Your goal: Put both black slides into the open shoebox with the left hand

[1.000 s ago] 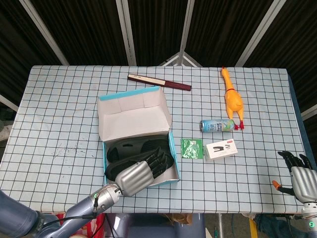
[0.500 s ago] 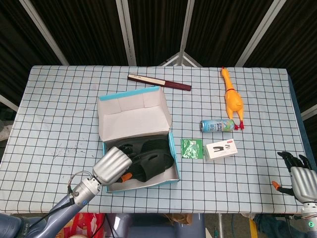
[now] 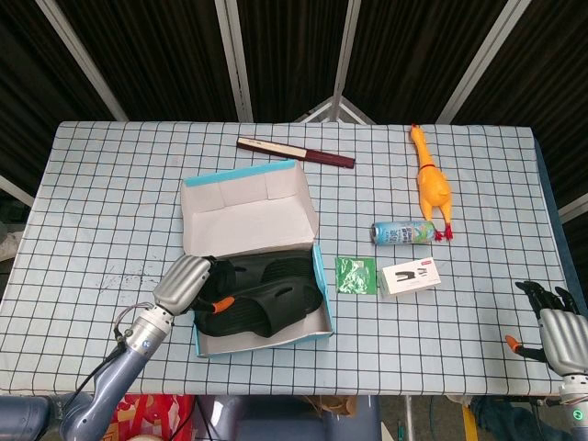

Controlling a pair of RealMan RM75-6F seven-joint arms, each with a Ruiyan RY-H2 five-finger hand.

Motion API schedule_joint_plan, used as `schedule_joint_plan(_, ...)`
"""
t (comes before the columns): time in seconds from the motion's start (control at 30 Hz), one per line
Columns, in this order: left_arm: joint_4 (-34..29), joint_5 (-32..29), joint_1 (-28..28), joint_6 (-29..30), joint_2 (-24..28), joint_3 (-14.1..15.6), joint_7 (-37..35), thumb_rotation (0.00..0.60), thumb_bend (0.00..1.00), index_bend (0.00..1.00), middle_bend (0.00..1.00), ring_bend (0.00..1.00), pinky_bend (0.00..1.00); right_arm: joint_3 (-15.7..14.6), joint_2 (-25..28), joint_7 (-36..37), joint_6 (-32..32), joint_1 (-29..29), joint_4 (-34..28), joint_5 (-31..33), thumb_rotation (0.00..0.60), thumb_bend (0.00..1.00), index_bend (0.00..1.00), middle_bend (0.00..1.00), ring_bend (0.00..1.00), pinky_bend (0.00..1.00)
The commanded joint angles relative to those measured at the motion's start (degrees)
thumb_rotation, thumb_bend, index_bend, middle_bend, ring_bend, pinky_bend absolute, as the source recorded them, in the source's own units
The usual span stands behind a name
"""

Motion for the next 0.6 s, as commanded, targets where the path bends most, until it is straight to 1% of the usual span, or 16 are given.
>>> schedule_joint_plan(0.03, 2.2, -0.4, 0.2, -4.1, -0.6, -0.5, -3.1, 0.6, 0.36, 0.53, 0.63, 0.51, 0.63, 0.0, 0.0, -0.1, -0.1, 0.0, 0.0, 0.1, 0.6, 0.23, 0.18, 0.16, 0.2, 0.08)
schedule_joint_plan(0.13, 4.0, 0.3, 0.0, -6.7, -1.2, -1.0, -5.5, 0.6, 0.37, 0.53, 0.63, 0.51, 0.63, 0.0, 0.0, -0.2, -0.3, 0.1, 0.0, 0.3, 0.6, 0.23, 0.18, 0.16, 0.2, 0.08)
schedule_joint_plan(0.3, 6.2, 1.5, 0.1, -8.6, -2.5, -1.6, -6.5, 0.6, 0.37, 0.53, 0.63, 0.51, 0.63, 0.1, 0.1, 0.1, -0.5, 0.1, 0.0, 0.6, 0.6, 0.23, 0.18, 0.16, 0.2, 0.08)
schedule_joint_plan(0.6, 8.4, 2.6, 0.7, -9.7, -4.1, -1.3, -3.3, 0.6, 0.37, 0.52, 0.63, 0.51, 0.62, 0.0, 0.2, 0.1, -0.3, 0.1, -0.1, 0.3, 0.6, 0.23, 0.18, 0.16, 0.2, 0.08)
